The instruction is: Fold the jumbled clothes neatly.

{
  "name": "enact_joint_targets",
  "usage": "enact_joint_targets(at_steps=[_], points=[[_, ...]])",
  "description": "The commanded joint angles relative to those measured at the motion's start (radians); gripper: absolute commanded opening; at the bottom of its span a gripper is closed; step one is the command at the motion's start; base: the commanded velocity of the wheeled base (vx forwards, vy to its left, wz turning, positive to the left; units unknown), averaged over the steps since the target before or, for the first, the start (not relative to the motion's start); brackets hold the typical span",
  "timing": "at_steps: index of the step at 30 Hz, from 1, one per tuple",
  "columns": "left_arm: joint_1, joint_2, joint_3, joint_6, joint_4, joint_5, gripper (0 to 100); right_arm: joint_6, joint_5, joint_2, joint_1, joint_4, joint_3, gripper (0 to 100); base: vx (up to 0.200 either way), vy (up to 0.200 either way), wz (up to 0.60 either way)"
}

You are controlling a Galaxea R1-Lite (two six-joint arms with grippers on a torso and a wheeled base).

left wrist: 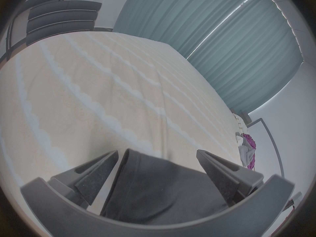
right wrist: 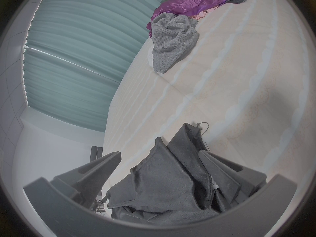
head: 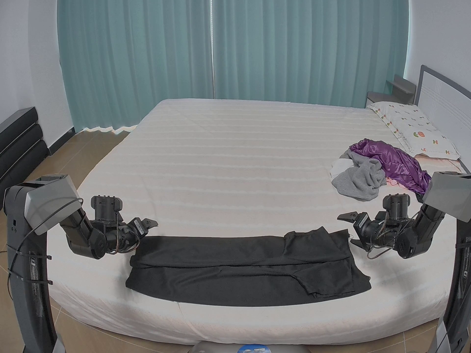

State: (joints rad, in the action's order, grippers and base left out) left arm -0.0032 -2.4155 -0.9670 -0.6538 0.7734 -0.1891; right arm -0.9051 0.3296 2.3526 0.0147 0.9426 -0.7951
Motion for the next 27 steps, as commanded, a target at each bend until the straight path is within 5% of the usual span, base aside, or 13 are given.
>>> enact_joint_targets(at_steps=[1,16,17,27], points=[[0.0,0.046,0.062,0.013,0.0,0.0,100,0.0,0.0,0.001,0.001,0.001,0.002,100,0.0,0.0,0.0],[-0.009,0.026,0.05,0.06,0.0,0.002,100,0.0,-0.001,0.001,0.001,0.001,0.004,100,0.0,0.0,0.0],[-0.011,0.024,0.05,0.062,0.0,0.002,0,0.0,-0.001,0.001,0.001,0.001,0.004,100,0.0,0.0,0.0],[0.0,0.023,0.04,0.059,0.006,0.02,0,0.0,-0.001,0.001,0.001,0.001,0.004,100,0.0,0.0,0.0]])
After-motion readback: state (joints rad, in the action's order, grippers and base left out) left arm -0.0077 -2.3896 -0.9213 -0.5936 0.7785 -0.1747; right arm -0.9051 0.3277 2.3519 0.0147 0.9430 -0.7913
